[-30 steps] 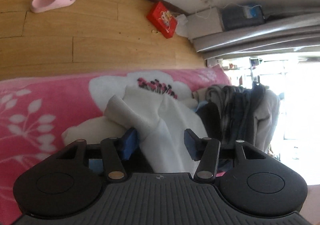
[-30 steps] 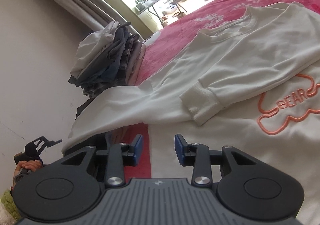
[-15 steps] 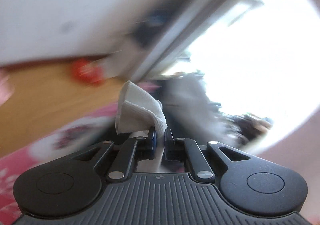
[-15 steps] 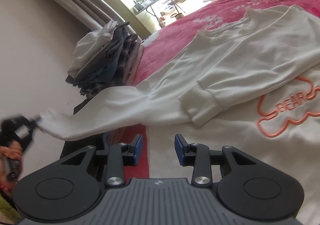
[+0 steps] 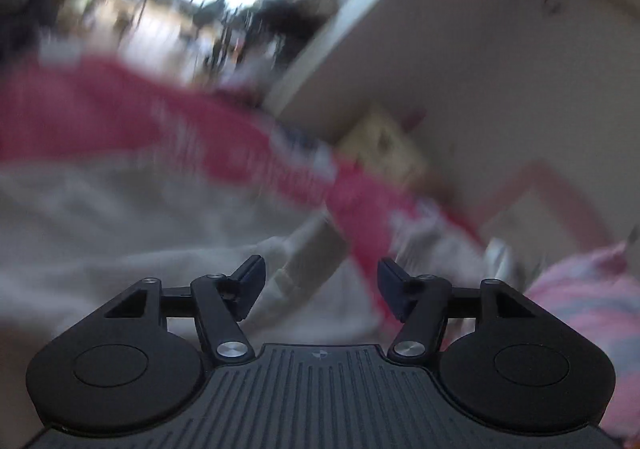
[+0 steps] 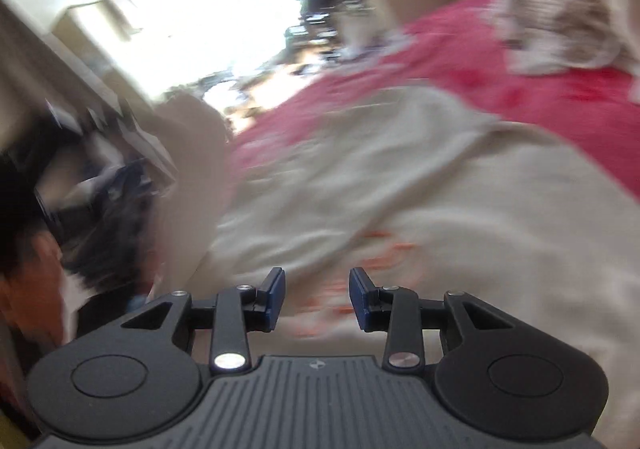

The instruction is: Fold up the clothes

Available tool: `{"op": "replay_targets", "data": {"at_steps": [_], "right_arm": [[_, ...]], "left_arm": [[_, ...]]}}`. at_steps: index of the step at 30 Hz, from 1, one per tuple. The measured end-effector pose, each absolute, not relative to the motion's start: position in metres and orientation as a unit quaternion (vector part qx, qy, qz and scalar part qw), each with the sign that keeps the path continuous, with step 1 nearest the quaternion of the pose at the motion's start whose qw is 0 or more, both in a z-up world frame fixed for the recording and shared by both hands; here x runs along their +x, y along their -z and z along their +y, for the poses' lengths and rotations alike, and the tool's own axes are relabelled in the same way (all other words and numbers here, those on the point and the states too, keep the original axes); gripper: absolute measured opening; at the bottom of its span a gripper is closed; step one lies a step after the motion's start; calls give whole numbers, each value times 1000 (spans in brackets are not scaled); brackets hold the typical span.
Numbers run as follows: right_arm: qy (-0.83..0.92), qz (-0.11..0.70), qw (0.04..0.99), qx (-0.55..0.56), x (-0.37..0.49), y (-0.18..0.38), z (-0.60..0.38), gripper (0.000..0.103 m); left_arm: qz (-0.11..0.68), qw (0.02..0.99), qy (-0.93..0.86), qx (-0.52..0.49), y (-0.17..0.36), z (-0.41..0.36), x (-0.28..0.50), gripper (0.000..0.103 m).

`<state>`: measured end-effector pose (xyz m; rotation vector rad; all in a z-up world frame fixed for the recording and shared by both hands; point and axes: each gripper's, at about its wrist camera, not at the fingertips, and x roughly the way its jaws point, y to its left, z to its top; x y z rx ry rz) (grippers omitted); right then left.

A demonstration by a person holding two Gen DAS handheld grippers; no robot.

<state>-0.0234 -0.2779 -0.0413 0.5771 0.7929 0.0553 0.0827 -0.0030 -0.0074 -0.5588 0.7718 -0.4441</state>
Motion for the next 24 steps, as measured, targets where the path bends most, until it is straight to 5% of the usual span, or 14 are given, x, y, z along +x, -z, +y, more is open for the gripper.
{"op": "replay_targets", "data": {"at_steps": [7,17,24], "right_arm": [[0,411,857,310,4,69,-316,39],[-22,448,782,433,112,94,-301,43],[50,497,763,411,153,113,-286,44]], "left_arm": [[410,851,204,-257,56,29,58,62],[354,923,134,-75,46,67,14,62],[321,946,20,48,64,66,8,62]]}}
